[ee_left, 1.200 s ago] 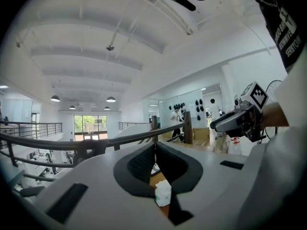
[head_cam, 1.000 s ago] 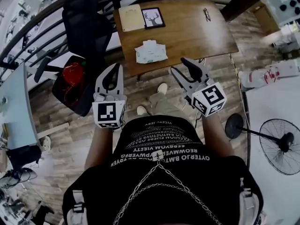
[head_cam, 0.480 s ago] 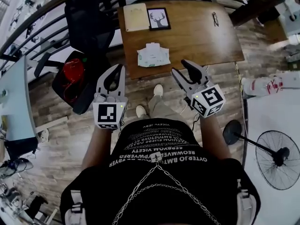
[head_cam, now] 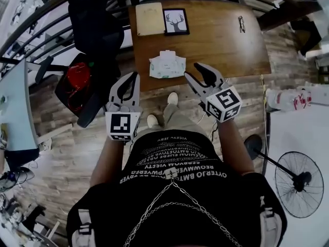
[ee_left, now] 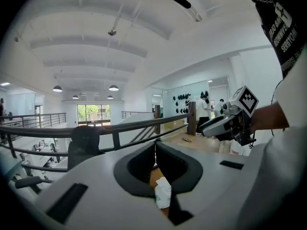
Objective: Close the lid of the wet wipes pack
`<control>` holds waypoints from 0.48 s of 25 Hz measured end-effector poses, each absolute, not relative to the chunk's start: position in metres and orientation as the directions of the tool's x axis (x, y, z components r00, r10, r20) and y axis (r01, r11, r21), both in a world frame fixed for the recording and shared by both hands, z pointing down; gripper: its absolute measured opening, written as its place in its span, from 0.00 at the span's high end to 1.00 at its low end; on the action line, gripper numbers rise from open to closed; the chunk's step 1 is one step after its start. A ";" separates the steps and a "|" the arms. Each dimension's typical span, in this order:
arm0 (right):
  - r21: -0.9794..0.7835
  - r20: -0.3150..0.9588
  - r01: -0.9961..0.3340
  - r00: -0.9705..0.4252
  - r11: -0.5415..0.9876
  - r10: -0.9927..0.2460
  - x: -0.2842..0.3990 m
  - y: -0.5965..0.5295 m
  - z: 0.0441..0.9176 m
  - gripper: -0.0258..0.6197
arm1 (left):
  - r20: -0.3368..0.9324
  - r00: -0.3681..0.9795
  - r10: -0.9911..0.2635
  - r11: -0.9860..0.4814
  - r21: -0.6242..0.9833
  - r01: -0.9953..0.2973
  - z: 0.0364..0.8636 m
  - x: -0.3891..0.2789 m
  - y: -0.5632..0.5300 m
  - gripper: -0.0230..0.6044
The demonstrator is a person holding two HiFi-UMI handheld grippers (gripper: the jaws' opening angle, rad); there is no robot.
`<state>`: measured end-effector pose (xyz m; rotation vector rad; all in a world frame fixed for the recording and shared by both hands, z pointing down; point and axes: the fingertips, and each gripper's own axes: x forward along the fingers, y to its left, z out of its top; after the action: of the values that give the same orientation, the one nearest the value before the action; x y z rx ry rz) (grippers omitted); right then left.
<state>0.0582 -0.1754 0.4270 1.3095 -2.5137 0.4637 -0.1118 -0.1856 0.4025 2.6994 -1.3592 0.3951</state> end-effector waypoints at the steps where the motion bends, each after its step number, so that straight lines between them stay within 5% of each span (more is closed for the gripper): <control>1: -0.161 0.384 -0.822 -0.562 0.545 -0.733 0.058 -0.180 0.431 0.67 | 0.278 0.570 -0.773 -0.600 -0.031 -0.799 0.406 -0.108 -0.189 0.91; 12: -0.235 0.459 -0.774 -0.622 0.589 -0.634 0.068 -0.213 0.487 0.66 | 0.282 0.582 -0.763 -0.613 -0.029 -0.789 0.423 -0.066 -0.224 0.91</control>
<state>0.0677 -0.2134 0.4868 1.1444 -2.4938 0.5986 -0.0663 -0.2236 0.4233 2.7053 -1.3306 0.4090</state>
